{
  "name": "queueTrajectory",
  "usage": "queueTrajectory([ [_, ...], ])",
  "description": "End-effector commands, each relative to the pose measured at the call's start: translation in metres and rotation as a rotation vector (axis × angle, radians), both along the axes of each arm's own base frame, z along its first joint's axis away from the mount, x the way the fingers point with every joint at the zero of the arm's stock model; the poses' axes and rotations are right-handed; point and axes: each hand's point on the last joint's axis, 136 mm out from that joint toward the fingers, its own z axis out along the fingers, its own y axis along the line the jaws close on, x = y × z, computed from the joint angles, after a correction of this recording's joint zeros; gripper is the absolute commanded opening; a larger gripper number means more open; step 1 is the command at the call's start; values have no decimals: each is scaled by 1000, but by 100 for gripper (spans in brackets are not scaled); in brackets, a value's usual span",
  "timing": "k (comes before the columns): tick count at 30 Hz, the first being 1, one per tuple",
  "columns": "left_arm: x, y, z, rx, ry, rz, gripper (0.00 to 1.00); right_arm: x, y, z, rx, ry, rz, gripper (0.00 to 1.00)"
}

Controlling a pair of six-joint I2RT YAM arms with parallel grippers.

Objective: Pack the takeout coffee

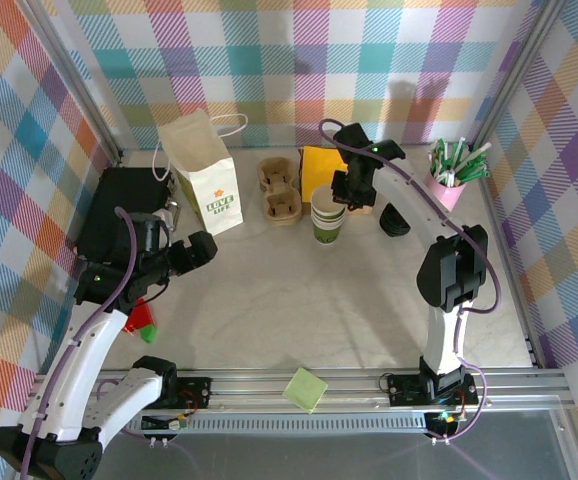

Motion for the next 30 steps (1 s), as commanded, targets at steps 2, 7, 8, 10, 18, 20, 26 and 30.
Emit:
queueTrajectory([
  [2, -3, -4, -1, -9, -3, -17, 96, 1, 1, 8, -17, -10, 18, 15],
  [7, -3, -3, -4, -6, 0, -14, 96, 1, 2, 16, -32, -22, 26, 9],
  [8, -2, -4, -3, -8, -2, -15, 96, 1, 1, 19, -35, -27, 29, 8],
  [10, -2, -4, -3, -11, -2, -14, 96, 1, 1, 26, -43, -40, 36, 6],
  [18, -2, -4, 7, -15, -22, -17, 96, -5, -5, 69, -66, -94, 57, 4],
  [20, -2, -4, 10, -14, -31, -17, 96, -9, -6, 82, -63, -113, 66, 4],
  [26, -4, -2, 21, -8, -53, -16, 96, -27, -14, 120, -73, -155, 94, 3],
  [30, -6, -3, 25, -9, -58, -30, 96, -47, -14, 140, -52, -179, 143, 3],
])
